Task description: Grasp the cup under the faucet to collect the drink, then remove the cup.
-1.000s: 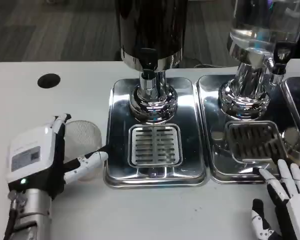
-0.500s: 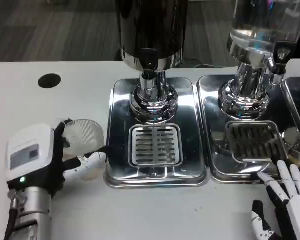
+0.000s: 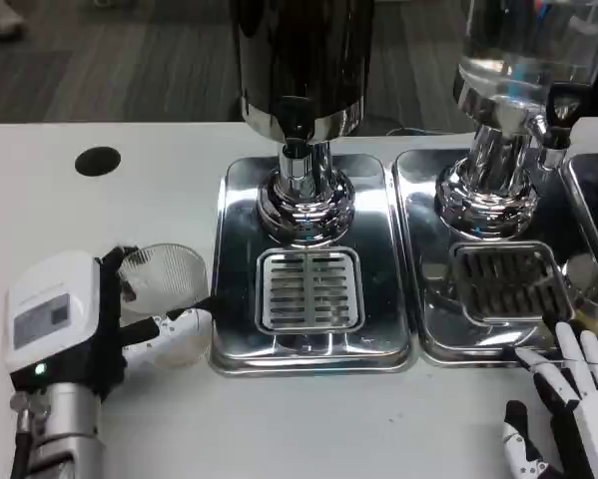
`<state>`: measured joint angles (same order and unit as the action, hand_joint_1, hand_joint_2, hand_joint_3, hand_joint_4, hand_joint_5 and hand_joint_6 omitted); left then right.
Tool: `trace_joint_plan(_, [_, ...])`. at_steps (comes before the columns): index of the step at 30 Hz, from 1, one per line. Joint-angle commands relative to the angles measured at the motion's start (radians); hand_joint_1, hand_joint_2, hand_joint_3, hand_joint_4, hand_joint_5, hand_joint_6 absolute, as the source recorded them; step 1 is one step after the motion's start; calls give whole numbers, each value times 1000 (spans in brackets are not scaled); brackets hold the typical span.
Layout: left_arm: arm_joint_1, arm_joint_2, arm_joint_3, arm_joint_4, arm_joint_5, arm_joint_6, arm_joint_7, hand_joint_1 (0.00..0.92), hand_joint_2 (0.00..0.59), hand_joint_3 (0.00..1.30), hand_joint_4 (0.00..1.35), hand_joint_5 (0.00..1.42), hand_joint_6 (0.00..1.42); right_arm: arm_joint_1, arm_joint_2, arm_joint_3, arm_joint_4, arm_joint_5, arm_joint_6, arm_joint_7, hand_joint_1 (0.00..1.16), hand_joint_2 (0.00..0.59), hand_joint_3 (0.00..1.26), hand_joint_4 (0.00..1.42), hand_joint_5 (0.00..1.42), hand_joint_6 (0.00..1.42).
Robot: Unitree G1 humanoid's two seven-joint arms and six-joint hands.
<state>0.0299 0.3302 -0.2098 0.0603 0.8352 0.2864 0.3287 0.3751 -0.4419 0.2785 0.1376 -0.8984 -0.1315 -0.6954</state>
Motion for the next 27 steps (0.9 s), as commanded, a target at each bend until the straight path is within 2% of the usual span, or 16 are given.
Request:
trace_joint_plan(1, [16,-8,6,-58,6,-7,22,505,40,700,743,966,1299,2,-2,-7,3,4,-8,-11,286,537,276,0,0,17])
trace_joint_plan(12, [17,-16,-11,-105,57,7,53,484,41,702,744,966,1281,6,3,-6,4,7,-12,-15,286,537,276,0,0,17])
trace_joint_plan(27, [-22,-65,-62,-87,102,-11,109,438,52,689,728,955,1260,4,1,-15,14,18,-25,-20,286,537,273,0,0,17])
